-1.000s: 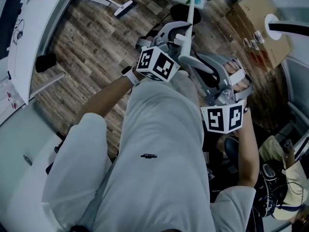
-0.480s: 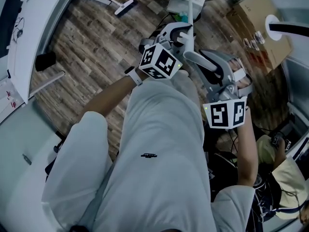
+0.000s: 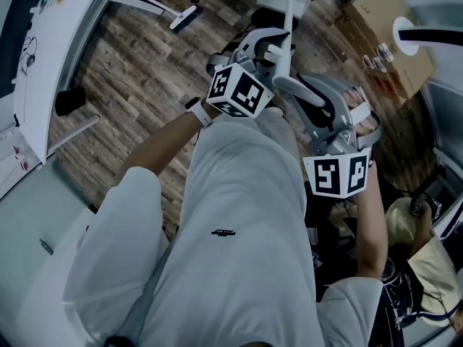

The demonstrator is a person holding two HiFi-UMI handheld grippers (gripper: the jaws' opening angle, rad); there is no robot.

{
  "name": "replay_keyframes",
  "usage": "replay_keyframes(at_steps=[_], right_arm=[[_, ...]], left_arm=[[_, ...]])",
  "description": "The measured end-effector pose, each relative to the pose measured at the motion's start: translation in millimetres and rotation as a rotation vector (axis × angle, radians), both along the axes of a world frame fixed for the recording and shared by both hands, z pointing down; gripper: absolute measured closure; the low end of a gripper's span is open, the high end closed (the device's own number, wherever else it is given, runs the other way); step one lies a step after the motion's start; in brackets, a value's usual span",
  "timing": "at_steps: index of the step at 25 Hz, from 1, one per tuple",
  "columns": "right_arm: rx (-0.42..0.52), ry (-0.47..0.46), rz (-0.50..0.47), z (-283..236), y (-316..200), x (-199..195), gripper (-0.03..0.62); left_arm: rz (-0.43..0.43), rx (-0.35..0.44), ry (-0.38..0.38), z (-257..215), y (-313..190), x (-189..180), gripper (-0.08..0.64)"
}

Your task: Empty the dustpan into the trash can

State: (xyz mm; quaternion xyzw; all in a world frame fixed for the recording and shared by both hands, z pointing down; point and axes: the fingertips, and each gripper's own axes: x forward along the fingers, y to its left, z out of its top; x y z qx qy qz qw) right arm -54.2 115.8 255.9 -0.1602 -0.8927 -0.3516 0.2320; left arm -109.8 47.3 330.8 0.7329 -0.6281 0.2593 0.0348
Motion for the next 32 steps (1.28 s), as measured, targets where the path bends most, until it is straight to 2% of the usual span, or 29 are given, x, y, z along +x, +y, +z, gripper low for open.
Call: replay_keyframes(at_steps=[9,23,32], right_arm=[[-0.006,-0.025,0.095,-13.0,-29.7,15.3,0.463],[-0.014,-0.004,0.34,-16.2,-76.7,38.5,0.463],[-0.045,0.016,0.518,-11.1,-106.1,64.3,0.463]], left_arm=[[0.065,0.01,-0.005,-13.5,-29.7,18.1,0.445],[0.308,-0.001,0.012,-15.3,-88.2,62.5,0.445],[0.471,-0.035,0.045,-6.0,-117.4,102.5,0.445]])
